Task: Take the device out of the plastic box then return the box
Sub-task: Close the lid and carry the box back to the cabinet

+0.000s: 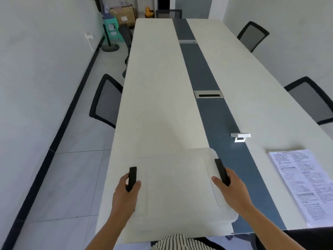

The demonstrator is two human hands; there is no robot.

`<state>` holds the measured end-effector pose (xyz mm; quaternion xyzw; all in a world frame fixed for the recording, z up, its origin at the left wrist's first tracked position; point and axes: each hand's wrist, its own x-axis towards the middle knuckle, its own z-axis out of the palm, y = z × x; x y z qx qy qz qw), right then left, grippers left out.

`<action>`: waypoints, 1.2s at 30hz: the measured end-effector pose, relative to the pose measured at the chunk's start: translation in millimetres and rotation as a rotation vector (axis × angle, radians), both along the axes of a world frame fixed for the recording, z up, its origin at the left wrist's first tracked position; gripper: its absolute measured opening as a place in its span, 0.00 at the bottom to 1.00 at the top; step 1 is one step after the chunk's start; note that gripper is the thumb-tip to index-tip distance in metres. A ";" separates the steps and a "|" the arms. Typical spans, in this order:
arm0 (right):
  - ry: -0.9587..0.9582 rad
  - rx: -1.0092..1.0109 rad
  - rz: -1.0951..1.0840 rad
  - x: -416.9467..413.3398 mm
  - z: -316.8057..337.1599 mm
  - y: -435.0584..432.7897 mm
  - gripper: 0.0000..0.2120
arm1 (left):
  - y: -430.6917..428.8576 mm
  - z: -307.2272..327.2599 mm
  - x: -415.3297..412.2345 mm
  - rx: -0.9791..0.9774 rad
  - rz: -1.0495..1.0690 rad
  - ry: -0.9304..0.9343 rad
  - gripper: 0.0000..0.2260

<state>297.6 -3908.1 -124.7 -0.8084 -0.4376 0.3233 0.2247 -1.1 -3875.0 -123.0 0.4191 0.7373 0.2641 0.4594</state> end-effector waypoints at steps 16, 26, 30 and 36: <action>0.356 -0.043 0.527 -62.0 33.3 -55.4 0.25 | -241.5 40.6 -26.9 0.076 0.741 -0.098 0.17; 0.377 -0.082 0.918 -206.8 41.0 -103.1 0.24 | -380.3 43.0 -92.4 0.140 1.132 -0.079 0.15; 0.384 -0.077 0.989 -277.5 33.7 -126.1 0.25 | -414.1 40.4 -147.0 0.151 1.200 -0.059 0.15; 0.443 -0.091 1.009 -378.5 29.9 -157.2 0.25 | -444.4 48.2 -247.4 0.151 1.214 -0.010 0.16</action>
